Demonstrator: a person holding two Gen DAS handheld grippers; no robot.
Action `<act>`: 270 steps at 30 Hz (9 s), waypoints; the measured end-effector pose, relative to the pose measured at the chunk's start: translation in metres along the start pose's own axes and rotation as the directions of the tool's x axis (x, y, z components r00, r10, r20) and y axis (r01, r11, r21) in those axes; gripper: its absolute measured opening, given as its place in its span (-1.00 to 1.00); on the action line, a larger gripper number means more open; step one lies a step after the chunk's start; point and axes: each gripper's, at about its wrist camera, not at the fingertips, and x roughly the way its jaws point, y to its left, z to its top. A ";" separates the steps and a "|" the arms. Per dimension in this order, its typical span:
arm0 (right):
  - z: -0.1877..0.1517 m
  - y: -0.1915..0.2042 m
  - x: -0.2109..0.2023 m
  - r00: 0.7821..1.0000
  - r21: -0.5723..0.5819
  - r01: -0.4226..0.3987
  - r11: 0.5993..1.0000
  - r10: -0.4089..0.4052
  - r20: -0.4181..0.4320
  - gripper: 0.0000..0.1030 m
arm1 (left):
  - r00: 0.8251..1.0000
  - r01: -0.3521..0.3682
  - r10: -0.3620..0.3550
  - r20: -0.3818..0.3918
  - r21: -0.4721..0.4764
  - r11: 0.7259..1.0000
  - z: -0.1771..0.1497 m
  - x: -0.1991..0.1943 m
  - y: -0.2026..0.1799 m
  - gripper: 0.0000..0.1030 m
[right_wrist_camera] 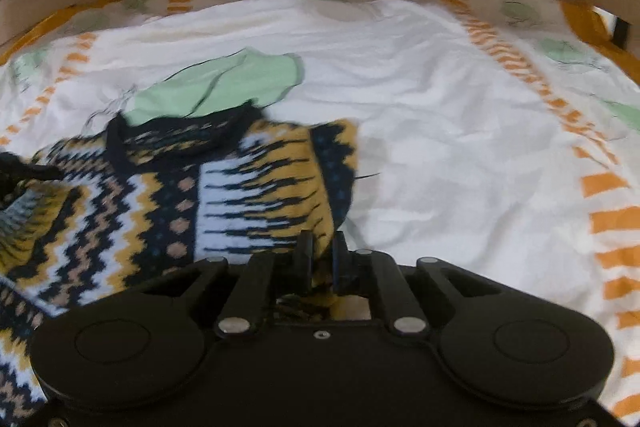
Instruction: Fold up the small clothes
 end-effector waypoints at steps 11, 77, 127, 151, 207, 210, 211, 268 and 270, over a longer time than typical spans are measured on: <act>-0.011 0.000 -0.051 1.000 -0.105 -0.011 0.994 0.010 -0.006 0.41 | 0.999 0.000 -0.004 -0.042 -0.092 0.996 0.001 0.007 0.013 0.32; -0.035 -0.049 -0.033 0.997 0.231 0.075 0.970 -0.068 -0.041 0.62 | 0.975 -0.195 0.197 -0.105 0.028 0.980 0.002 -0.043 0.020 0.36; 0.037 -0.046 0.029 0.981 0.140 0.195 0.971 -0.195 -0.019 -0.76 | 0.987 -0.151 0.148 -0.070 -0.046 0.987 0.033 -0.004 0.033 0.76; -0.022 0.003 -0.009 0.992 0.039 0.069 0.997 -0.065 -0.108 0.76 | 0.959 -0.282 0.281 -0.027 -0.046 0.958 0.025 -0.008 0.058 0.79; -0.008 0.066 -0.049 0.918 -0.088 -0.379 0.921 0.386 0.092 0.60 | 0.714 -0.699 0.700 -0.007 0.020 0.714 0.063 -0.041 0.230 0.90; -0.009 0.070 -0.048 0.913 -0.090 -0.392 0.915 0.400 0.083 0.60 | 0.742 -0.671 0.671 -0.002 -0.010 0.742 0.067 -0.038 0.235 0.38; -0.010 0.071 -0.047 0.913 -0.090 -0.394 0.915 0.401 0.080 0.60 | 0.752 -0.660 0.660 -0.011 -0.032 0.751 0.069 -0.038 0.235 -0.03; -0.016 0.018 -0.012 0.904 0.340 -0.415 0.844 0.425 0.047 0.60 | 0.993 -0.114 0.118 -0.005 0.207 0.972 -0.001 -0.041 0.020 0.29; -0.016 0.017 -0.011 0.898 0.374 -0.423 0.825 0.438 0.050 0.60 | 0.991 -0.118 0.125 -0.039 0.148 0.982 0.002 -0.035 0.030 0.29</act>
